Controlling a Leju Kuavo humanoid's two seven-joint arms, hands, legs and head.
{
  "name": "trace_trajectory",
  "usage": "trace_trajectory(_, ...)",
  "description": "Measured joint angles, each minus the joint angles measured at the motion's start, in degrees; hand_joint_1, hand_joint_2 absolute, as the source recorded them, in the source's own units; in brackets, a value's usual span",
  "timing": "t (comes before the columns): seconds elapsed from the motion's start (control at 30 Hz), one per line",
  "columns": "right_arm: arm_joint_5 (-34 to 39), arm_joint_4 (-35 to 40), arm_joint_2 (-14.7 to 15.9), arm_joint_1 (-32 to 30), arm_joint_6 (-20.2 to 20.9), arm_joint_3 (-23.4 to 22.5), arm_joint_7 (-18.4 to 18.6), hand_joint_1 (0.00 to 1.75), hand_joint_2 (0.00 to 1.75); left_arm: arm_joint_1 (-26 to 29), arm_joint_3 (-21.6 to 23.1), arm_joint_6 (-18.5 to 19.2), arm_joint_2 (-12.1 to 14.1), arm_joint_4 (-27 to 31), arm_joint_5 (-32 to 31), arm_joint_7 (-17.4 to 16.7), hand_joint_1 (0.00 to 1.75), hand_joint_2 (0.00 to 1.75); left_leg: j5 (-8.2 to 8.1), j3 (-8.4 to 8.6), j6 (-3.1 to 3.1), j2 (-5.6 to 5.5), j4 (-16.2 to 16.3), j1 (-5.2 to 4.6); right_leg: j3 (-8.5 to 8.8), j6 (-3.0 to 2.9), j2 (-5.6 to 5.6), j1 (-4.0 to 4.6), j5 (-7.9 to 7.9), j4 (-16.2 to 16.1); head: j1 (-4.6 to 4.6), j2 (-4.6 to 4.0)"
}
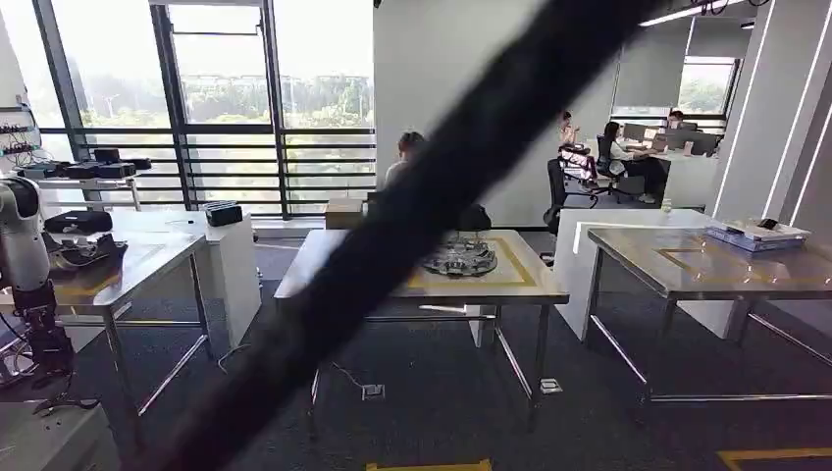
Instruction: Take the parts from the cabinet and place them on the table.
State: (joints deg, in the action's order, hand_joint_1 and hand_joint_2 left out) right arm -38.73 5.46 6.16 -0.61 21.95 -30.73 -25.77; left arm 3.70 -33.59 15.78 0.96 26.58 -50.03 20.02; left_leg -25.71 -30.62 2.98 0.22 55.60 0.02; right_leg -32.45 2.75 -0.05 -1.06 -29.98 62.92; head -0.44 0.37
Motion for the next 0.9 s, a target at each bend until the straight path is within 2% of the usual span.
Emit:
trace_trajectory(0.03, 0.0, 0.0, 0.2, 0.1, 0.2, -0.2, 0.4, 0.00, 0.00, 0.1, 0.0, 0.0, -0.1, 0.3, 0.0, -0.1, 0.00, 0.00, -0.14, -0.11, -0.22, -0.02, 0.4, -0.04, 2.97, 0.14, -0.02, -0.07, 1.70, -5.5, 0.04, 0.00)
trace_trajectory(0.07, 0.0, 0.0, 0.3, 0.3, 0.7, -0.3, 1.0, 0.00, 0.00, 0.1, 0.0, 0.0, -0.1, 0.5, 0.0, -0.3, 0.00, 0.00, -0.42, -0.40, -0.67, -0.03, 1.0, -0.55, 3.61, -0.69, 0.03, 0.25, 1.60, -7.3, 0.18, -0.02)
trace_trajectory(0.1, 0.0, 0.0, 0.4, 0.4, 1.4, -0.4, 1.8, 0.00, 0.00, 0.1, -0.2, 0.3, -0.1, 0.6, 0.1, -0.4, 0.00, 0.00, -0.43, -0.45, -0.87, -0.02, 1.0, -0.50, 3.38, -1.30, 0.06, 0.18, 1.86, -7.3, -0.05, 0.00)
trace_trajectory(0.17, 0.4, 0.0, 0.7, 0.3, 2.8, -0.7, 3.8, 0.00, 0.00, 0.3, -0.7, 1.0, 0.2, 0.4, 0.1, -0.4, 0.00, 0.00, -0.29, -0.42, -1.49, -0.02, 0.9, -0.30, 3.29, -1.97, 0.07, 0.52, 1.83, -7.2, 0.00, -0.02)
trace_trajectory(0.23, 1.2, 0.0, 0.9, 0.0, 3.6, -1.1, 5.5, 0.00, 0.00, 0.5, -1.0, 0.8, 0.8, -0.4, -0.5, 0.1, 0.00, 0.00, -0.99, -0.72, -2.18, -0.11, 1.7, -0.01, 3.66, -2.73, 0.02, -0.17, 2.34, -7.5, 0.07, 0.00)
trace_trajectory(0.27, 1.5, 0.0, 1.1, -0.2, 3.6, -1.4, 6.3, 0.00, 0.00, 0.6, -1.1, 0.1, 1.2, -1.0, -1.0, 0.5, 0.00, 0.00, -2.96, -1.59, -2.54, -0.16, 3.9, 0.05, 3.56, -2.98, 0.03, -0.19, 2.44, -7.5, -0.17, 0.00)
trace_trajectory(0.33, 2.7, 0.0, 1.1, -0.3, 3.1, -2.2, 8.9, 0.00, 0.00, 0.6, -1.6, -1.2, 1.7, -1.9, -1.1, 0.5, 0.00, 0.00, -7.85, -5.46, -3.11, -0.18, 12.8, 0.37, 3.34, -3.20, 0.02, -0.13, 2.55, -7.5, -0.15, -0.02)
trace_trajectory(0.37, 3.4, 0.0, 1.1, -0.4, 2.2, -2.8, 10.7, 0.00, 0.00, 0.5, -2.1, -1.4, 1.8, -2.3, -0.9, 0.2, 0.00, 0.00, -9.66, -7.64, -3.29, -0.19, 17.7, 0.50, 3.24, -3.20, 0.02, -0.10, 2.55, -7.5, -0.22, 0.00)
trace_trajectory(0.4, 3.9, 0.0, 1.1, -0.6, 1.6, -3.3, 11.8, 0.00, 0.00, 0.6, -2.6, -1.4, 1.7, -2.6, -0.8, 0.0, 0.00, 0.00, -9.89, -8.65, -3.37, -0.19, 19.9, 0.59, 3.24, -3.19, 0.02, -0.10, 2.55, -7.4, -0.20, 0.00)
trace_trajectory(0.43, 4.2, 0.0, 1.1, -0.7, 1.3, -3.7, 12.4, 0.00, 0.00, 0.6, -3.0, -1.3, 1.7, -2.7, -0.8, -0.1, 0.00, 0.00, -8.66, -8.08, -3.36, -0.18, 18.8, 0.66, 3.31, -3.19, 0.03, -0.11, 2.55, -7.4, -0.20, -0.02)
trace_trajectory(0.47, 4.3, 0.0, 1.0, -0.7, 1.0, -3.9, 12.6, 0.00, 1.75, 0.6, -3.3, -1.2, 1.7, -2.7, -0.8, -0.2, 0.00, 1.75, -6.45, -6.40, -3.29, -0.18, 15.3, 0.73, 3.42, -3.17, 0.07, -0.11, 2.54, -7.4, -0.20, 0.00)
trace_trajectory(0.53, 4.3, 0.0, 1.0, -0.6, 0.9, -4.4, 12.7, 0.00, 1.75, 0.4, -3.7, -1.5, 1.8, -2.7, -1.1, -0.3, 0.00, 1.75, -1.35, -0.89, -2.89, -0.20, 4.5, 0.71, 3.73, -3.12, 0.20, -0.11, 2.51, -7.5, -0.20, 0.00)
trace_trajectory(0.57, 4.4, 0.1, 0.9, -0.6, 0.5, -4.7, 12.9, 0.00, 1.75, 0.2, -3.8, -1.6, 1.9, -2.7, -1.2, -0.5, 0.00, 1.75, -1.55, 0.67, -2.53, -0.32, 1.4, 0.56, 3.65, -3.02, 0.21, -0.04, 2.51, -7.5, -0.13, -0.02)
trace_trajectory(0.6, 4.4, 0.2, 0.8, -0.6, -0.1, -4.8, 12.9, 0.00, 1.75, 0.2, -4.1, -1.5, 1.8, -2.5, -1.4, -0.8, 0.00, 1.75, -1.41, 0.51, -2.29, -0.32, 1.1, 0.24, 3.39, -2.55, 0.26, 0.47, 2.45, -7.3, -0.07, -0.02)
trace_trajectory(0.67, 4.6, 0.6, 0.6, -0.8, -1.1, -5.0, 12.9, 0.00, 1.75, 0.7, -4.8, -0.7, 1.5, -1.8, -1.3, -1.2, 0.00, 1.75, -1.43, 0.12, -1.84, -0.31, 1.2, -0.06, 3.20, -1.75, 0.25, 0.11, 2.66, -7.5, -0.09, -0.02)
trace_trajectory(0.7, 5.0, 1.0, 0.4, -1.1, -1.5, -4.9, 12.8, 0.00, 1.75, 0.8, -4.7, -0.2, 1.4, -1.6, -0.6, -1.5, 0.00, 1.75, -1.19, 0.13, -1.41, -0.32, 1.0, -0.11, 3.28, -1.37, 0.25, 0.12, 2.82, -7.7, -0.18, 0.00)
trace_trajectory(0.73, 5.7, 1.4, 0.2, -1.3, -2.0, -4.4, 12.9, 0.00, 1.75, 0.9, -4.5, -0.1, 1.1, -1.4, 0.3, -1.7, 0.00, 1.75, -0.52, 0.42, -0.66, -0.25, 0.0, 0.54, 3.05, -1.09, 0.20, 0.06, 2.44, -7.3, -0.11, 0.00)
trace_trajectory(0.77, 6.4, 1.7, 0.0, -1.5, -2.5, -3.9, 13.0, 0.00, 1.75, 0.9, -4.1, -0.2, 0.9, -1.1, 1.5, -2.1, 0.00, 1.75, -0.36, 0.44, -0.37, -0.24, -0.2, 0.37, 2.20, -1.19, 0.18, 0.13, 1.35, -5.7, -0.02, -0.02)
trace_trajectory(0.8, 7.2, 1.9, 0.0, -1.7, -2.9, -3.4, 13.3, 0.00, 1.75, 0.9, -3.6, -0.4, 0.7, -0.8, 2.7, -2.5, 0.00, 1.75, -0.19, 0.22, -0.11, -0.23, -0.1, 0.36, 0.24, -1.59, 0.19, 0.08, -0.86, -1.7, 0.02, -0.02)
trace_trajectory(0.87, 8.8, 2.1, -0.3, -2.3, -3.9, -2.2, 13.9, 0.00, 1.75, 0.9, -2.4, -1.0, 0.3, -0.3, 5.1, -3.4, 0.00, 1.75, -0.09, -0.13, 0.07, -0.14, -0.1, 0.10, -4.59, -1.89, 0.19, 0.06, -4.91, 8.5, 0.15, 0.00)
trace_trajectory(0.9, 9.7, 2.1, -0.4, -2.8, -4.5, -1.5, 14.3, 0.00, 0.00, 0.8, -1.6, -1.5, 0.1, 0.0, 6.4, -3.9, 0.00, 0.00, -0.04, -0.20, 0.13, -0.14, -0.1, 0.00, -5.98, -1.67, 0.18, 0.06, -5.60, 11.6, 0.15, -0.02)
